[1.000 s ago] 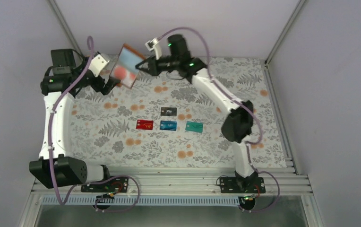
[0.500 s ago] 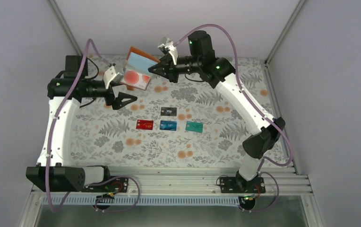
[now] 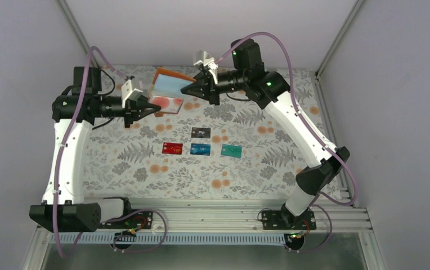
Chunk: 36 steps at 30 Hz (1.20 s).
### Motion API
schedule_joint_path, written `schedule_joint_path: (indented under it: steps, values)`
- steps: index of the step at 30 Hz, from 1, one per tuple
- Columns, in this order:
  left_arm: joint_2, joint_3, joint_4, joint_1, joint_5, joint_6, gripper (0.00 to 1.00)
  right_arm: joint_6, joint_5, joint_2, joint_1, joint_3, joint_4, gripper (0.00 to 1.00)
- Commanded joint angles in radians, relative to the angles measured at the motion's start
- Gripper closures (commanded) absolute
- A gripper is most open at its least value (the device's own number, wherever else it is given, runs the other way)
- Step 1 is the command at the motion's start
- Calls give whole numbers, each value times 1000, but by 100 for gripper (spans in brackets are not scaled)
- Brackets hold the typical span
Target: Take the credit cards out of the card holder
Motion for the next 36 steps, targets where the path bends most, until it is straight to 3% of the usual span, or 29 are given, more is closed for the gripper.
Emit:
schedule_joint_path:
  steps: [1,2,3,5,6,10,13,17,21,24,27,31,36]
  values:
    - [-16,21,-59,-1,108,81,98,-28,-36,-21,4,-12,5,96]
    - [-18,19,-64,0,121,83,98,-24,-29,-21,3,-15,6,96]
    - [-18,15,-52,-1,125,67,98,-12,-9,-21,1,-18,10,89]
    - [-19,-4,11,0,101,-29,98,42,97,-59,-10,-30,37,53]
    - [-19,-17,56,0,65,-99,98,77,156,-74,-22,-45,63,46]
    - [-23,-81,226,2,-176,-350,98,162,180,-177,-107,-136,181,39]
    - [-25,-110,276,5,-309,-405,98,142,141,-256,-114,-187,215,33]
    - [-17,-111,277,6,-295,-413,98,94,-10,-287,-78,-219,203,40]
    - [-11,-112,274,5,-288,-425,98,-81,-111,-227,132,-218,157,45]
    - [-8,-106,280,6,-320,-441,98,-112,-162,-152,224,-207,185,50]
    - [-5,-89,294,6,-400,-478,98,-76,33,-87,280,-224,249,54]
    - [16,-82,314,28,-639,-591,98,-17,334,7,301,-262,309,60]
    - [130,-78,272,37,-960,-556,98,19,322,71,301,-280,344,59]
